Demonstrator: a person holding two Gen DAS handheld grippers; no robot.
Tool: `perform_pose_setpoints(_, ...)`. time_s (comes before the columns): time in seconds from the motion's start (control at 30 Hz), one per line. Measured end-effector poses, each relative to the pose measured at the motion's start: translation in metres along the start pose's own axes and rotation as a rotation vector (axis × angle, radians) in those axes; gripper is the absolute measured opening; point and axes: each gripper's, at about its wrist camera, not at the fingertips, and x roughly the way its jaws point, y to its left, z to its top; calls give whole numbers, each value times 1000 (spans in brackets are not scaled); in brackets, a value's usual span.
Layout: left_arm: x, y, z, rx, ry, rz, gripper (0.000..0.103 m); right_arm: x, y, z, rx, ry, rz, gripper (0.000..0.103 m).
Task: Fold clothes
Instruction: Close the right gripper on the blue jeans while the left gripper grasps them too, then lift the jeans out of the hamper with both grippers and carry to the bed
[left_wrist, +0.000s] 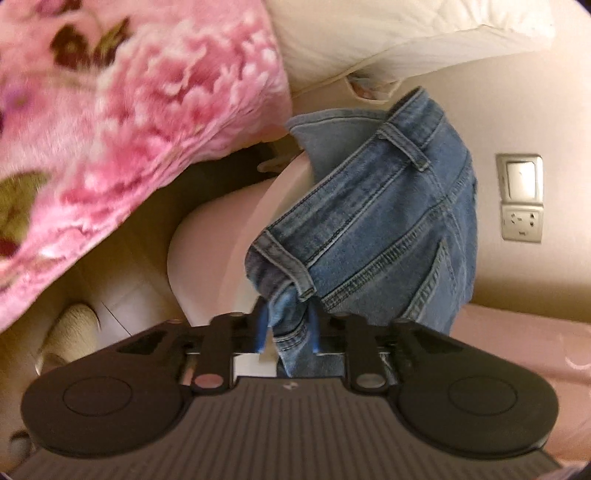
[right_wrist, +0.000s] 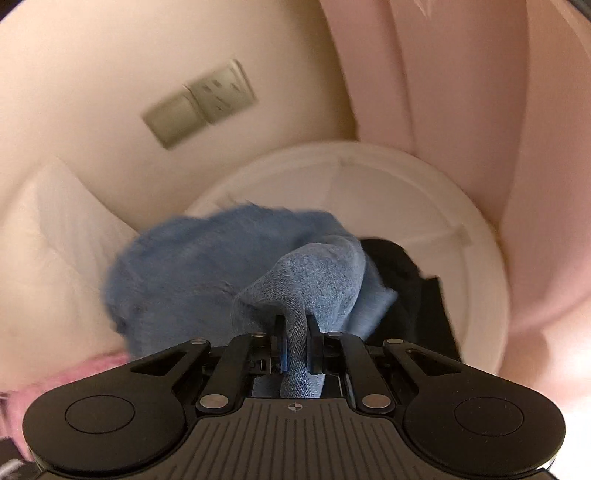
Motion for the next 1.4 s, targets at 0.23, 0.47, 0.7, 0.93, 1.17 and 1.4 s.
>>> perform_pose_setpoints(0.23,-32,-18,6,133,-68,-26,6,-49,39,9,-88,-156,216,7)
perform_pose_setpoints(0.47,-8,12,3,-76,13,-70,16,-45,51,9,-82,-142,151,8)
perform_pose_setpoints(0.7,35,44,-14,-262,83,-82,23,-28,19,-3,-69,-67,47,9)
perform_pose_setpoints(0.93,28,20,-8,-135,31,-60,5,-31,21,0,-142,-89,52,8)
perform_pose_setpoints(1.17,-64,-19,18,96,-239,-151,3,-72,77,13,-261,-285,227,7)
perform_pose_setpoints(1.4,-201,-16,33,125,-570,-253,3,-143,167,-3,-401,-423,544,7)
